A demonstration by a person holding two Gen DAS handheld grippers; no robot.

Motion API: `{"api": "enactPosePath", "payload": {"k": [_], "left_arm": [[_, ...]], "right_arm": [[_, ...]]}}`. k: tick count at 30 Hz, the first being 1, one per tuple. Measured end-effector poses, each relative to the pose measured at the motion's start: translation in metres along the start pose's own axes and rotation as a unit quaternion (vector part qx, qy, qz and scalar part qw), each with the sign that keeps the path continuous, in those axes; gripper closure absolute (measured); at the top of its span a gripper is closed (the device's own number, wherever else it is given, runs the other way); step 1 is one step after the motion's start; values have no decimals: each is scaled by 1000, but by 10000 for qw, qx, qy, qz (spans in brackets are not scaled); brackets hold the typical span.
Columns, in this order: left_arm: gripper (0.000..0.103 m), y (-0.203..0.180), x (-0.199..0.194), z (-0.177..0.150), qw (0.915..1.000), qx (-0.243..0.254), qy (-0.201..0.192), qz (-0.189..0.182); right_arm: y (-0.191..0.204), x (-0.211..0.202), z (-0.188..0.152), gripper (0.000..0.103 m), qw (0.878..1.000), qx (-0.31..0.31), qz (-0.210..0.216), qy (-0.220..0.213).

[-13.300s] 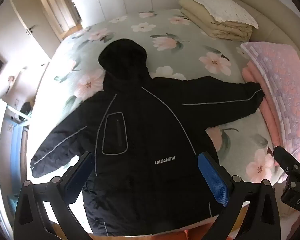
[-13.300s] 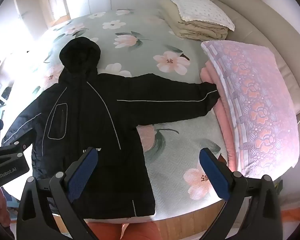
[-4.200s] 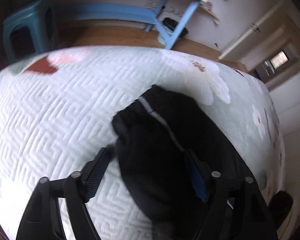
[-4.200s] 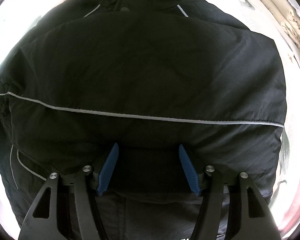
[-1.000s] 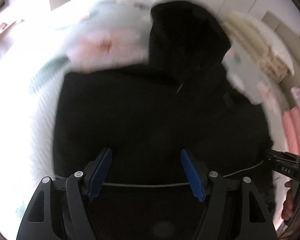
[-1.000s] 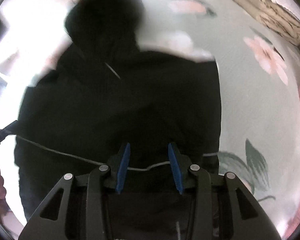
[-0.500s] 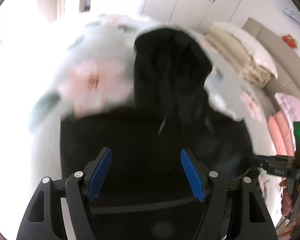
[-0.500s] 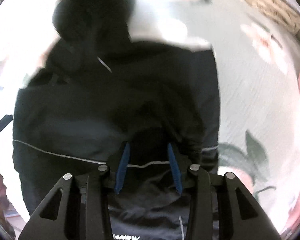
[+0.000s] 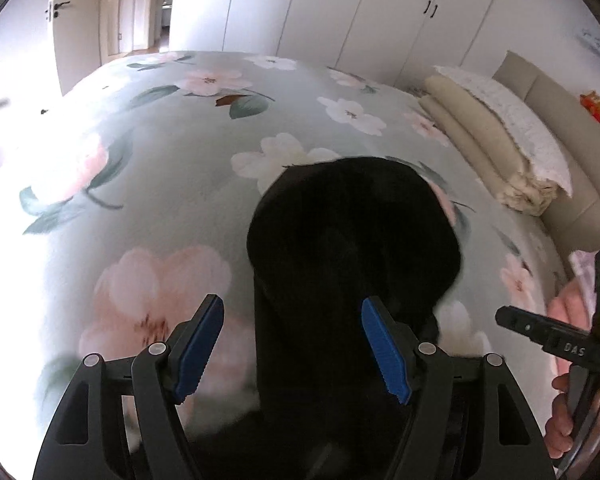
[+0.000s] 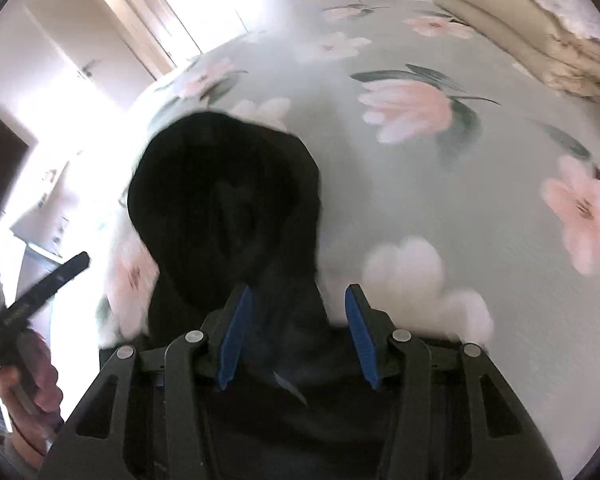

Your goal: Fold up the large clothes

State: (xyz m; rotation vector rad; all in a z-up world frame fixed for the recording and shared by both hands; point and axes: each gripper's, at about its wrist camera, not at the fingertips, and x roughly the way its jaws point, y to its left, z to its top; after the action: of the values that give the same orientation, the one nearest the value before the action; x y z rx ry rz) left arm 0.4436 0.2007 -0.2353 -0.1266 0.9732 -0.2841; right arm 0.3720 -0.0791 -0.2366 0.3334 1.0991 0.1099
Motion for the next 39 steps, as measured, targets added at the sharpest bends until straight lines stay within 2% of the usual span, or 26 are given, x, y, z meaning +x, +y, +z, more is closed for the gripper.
{"api": "enactPosePath", "payload": {"k": [1, 3, 6, 7, 8, 9, 10, 11, 12, 13, 15, 17, 18, 19, 21, 22, 23, 24, 27, 28, 29, 30, 31, 33, 36, 39], "left_arm": [[30, 1, 11, 7, 10000, 4, 23, 55], [30, 3, 32, 18, 9999, 6, 59, 157], [30, 11, 64, 32, 9995, -73, 99, 276], [33, 15, 76, 37, 9993, -150, 124, 316], [41, 18, 84, 40, 9991, -196, 158, 328], [68, 23, 92, 42, 9990, -240, 229, 299], [92, 28, 102, 43, 9985, -309, 368, 247], [92, 34, 110, 44, 9976, -450, 498, 187], [94, 41, 111, 43, 9973, -583, 439, 43], [95, 50, 108, 41, 9968, -708, 285, -224], [96, 62, 95, 33, 9954, -880, 120, -372], [96, 81, 71, 17, 9896, -1242, -108, -711], [96, 90, 61, 8, 9866, -1398, -85, -843], [95, 95, 61, -2, 9846, -1467, 86, -949], [95, 100, 79, -17, 9856, -1385, 701, -677], [95, 105, 92, -24, 9836, -1422, 942, -594], [95, 114, 110, -33, 9770, -1636, 1193, -665], [94, 122, 122, -40, 9714, -1846, 1249, -817], [91, 125, 120, -39, 9720, -1734, 1102, -1140], [86, 125, 116, -40, 9729, -1646, 1071, -1220], [83, 125, 112, -41, 9739, -1585, 1052, -1240], [76, 125, 105, -43, 9755, -1514, 1029, -1224], [66, 125, 95, -44, 9786, -1400, 1001, -1129], [57, 127, 76, -48, 9839, -1249, 879, -927], [56, 131, 37, -49, 9904, -1064, 508, -724], [56, 131, 9, -35, 9938, -901, 133, -638]], "right_arm": [[0, 6, 6, 49, 10000, -22, 2, -15], [5, 22, 22, 40, 10000, -64, -14, -60], [5, 46, 42, 39, 9995, -149, -173, -227], [5, 54, 46, 39, 9994, -156, -200, -244], [4, 62, 50, 39, 9994, -151, -191, -234], [3, 74, 54, 39, 9996, -122, -168, -185], [2, 82, 56, 39, 9997, -106, -177, -144], [1, 93, 58, 42, 9997, -125, -188, -54], [1, 99, 59, 76, 9996, -170, -204, 22], [3, 111, 62, 96, 9991, -309, -220, 210], [-4, 115, 64, 96, 9985, -292, -397, 247], [-15, 102, 59, 97, 9997, -168, -143, 115], [-19, 91, 55, 97, 9998, -184, -48, 0], [-22, 80, 48, 97, 9997, -221, 106, -95], [-26, 77, 35, 97, 9991, -285, 297, -45], [-26, 83, 31, 97, 9992, -333, 218, 44], [-27, 97, 26, 97, 9991, -380, 56, 183], [-31, 113, 24, 97, 9989, -332, -42, 343], [-46, 152, 18, 97, 9971, -44, -19, 761], [-50, 153, 19, 97, 9974, 88, 96, 704], [-52, 151, 22, 95, 9970, 176, 163, 737], [-52, 148, 23, 88, 9968, 192, 165, 756], [-52, 146, 23, 84, 9968, 180, 145, 763], [-51, 136, 22, 65, 9970, 102, 86, 768], [-53, 115, 19, 52, 9970, 35, 152, 756], [-53, 96, 16, 52, 9971, 102, 349, 663]]}}
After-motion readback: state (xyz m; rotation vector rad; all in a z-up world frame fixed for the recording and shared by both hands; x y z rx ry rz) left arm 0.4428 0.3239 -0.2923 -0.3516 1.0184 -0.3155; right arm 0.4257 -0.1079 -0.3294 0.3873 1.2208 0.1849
